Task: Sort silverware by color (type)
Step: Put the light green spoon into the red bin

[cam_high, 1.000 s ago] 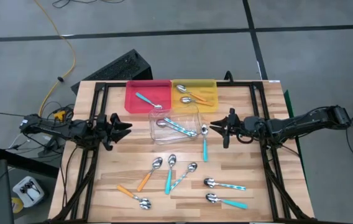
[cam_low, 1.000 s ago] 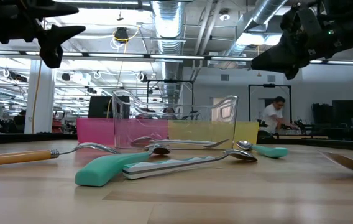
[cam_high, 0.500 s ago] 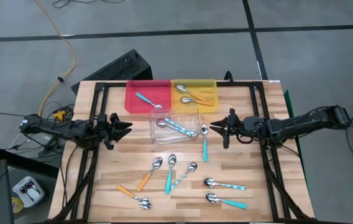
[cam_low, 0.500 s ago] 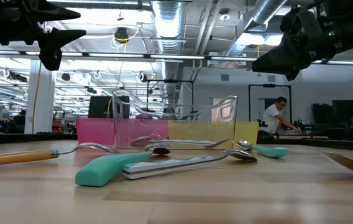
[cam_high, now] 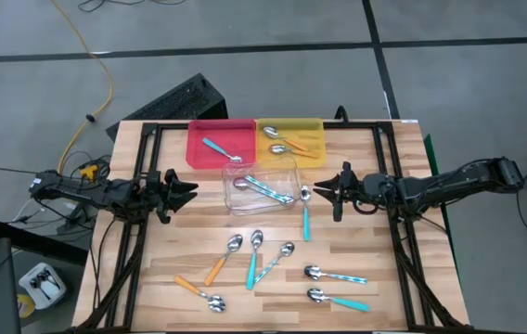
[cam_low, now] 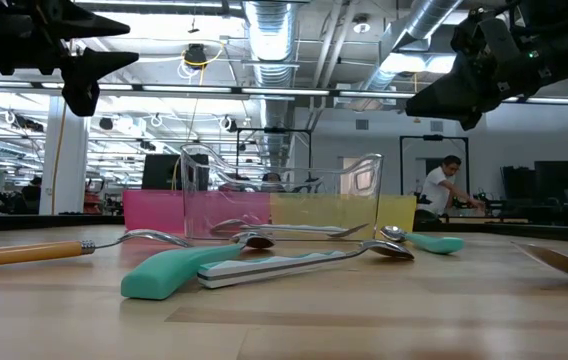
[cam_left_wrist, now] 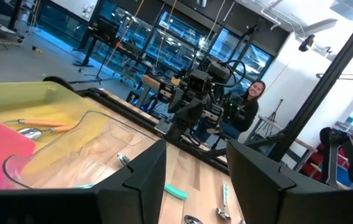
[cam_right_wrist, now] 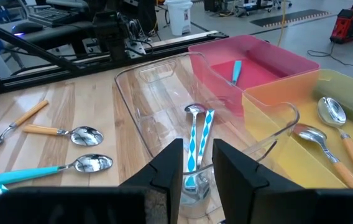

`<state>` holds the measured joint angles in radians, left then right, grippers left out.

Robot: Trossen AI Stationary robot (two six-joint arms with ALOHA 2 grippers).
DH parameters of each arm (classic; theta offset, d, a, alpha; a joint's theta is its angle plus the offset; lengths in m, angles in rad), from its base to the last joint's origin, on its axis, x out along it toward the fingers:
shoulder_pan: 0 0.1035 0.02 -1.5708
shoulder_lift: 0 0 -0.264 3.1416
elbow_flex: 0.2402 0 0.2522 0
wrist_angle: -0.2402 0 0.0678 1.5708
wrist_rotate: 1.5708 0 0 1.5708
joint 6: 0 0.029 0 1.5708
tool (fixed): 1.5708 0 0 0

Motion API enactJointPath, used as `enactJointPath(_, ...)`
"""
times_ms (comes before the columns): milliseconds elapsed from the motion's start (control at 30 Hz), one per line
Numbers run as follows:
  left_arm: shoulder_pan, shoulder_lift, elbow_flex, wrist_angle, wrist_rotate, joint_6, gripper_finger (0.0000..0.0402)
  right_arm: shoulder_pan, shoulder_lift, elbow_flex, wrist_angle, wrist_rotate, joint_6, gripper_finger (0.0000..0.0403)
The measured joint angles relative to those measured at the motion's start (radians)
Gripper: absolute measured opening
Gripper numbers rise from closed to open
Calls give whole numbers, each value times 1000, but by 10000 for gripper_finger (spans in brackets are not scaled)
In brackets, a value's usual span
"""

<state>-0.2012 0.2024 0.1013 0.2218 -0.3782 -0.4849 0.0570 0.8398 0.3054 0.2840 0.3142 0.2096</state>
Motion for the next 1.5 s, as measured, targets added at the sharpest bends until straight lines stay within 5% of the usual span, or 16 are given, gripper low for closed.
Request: enactJointPath(1500, 0, 0, 0, 0, -2, -9, 153, 0, 0, 0, -15, 0, 2, 113)
